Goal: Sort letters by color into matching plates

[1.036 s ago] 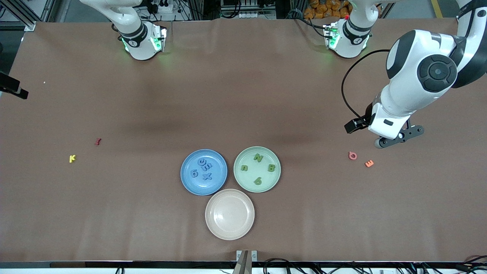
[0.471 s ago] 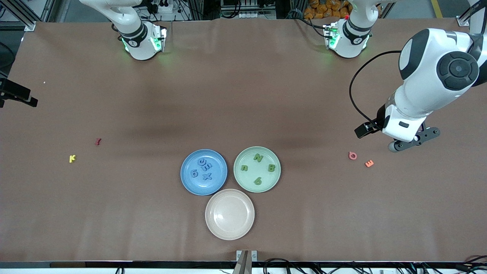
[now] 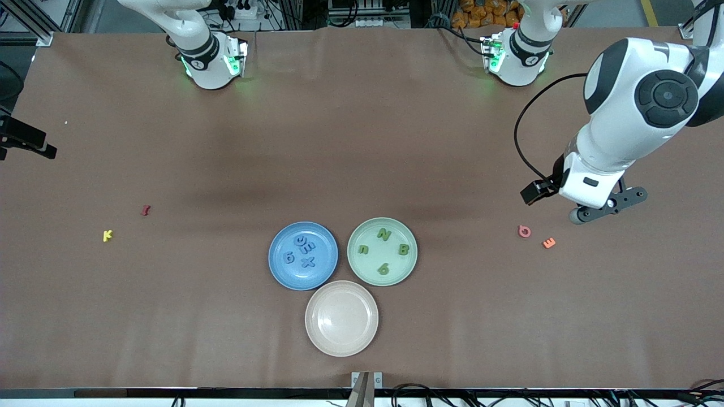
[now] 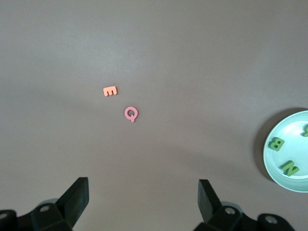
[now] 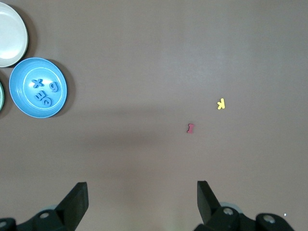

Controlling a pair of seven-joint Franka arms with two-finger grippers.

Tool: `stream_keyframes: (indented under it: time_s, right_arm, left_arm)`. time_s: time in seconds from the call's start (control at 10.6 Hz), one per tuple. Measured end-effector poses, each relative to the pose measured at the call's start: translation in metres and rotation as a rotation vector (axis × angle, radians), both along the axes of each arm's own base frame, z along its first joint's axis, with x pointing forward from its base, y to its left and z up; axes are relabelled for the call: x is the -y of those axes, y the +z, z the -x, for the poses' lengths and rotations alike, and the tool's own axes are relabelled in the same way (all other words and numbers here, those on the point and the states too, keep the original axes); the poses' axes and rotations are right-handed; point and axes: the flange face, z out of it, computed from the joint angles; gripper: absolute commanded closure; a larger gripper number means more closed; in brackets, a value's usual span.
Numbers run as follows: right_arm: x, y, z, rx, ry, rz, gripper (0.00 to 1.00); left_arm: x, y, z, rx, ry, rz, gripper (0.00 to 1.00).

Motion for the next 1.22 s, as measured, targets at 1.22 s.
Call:
stream_keyframes:
  time_s: [1.22]
  right_arm:
    - [-0.015, -0.003, 0.006, 0.023, 0.023, -0.003, 0.0]
  left_arm:
    - [0.006, 0.014, 0.038, -0.021, -0.007, -0.018, 0.0]
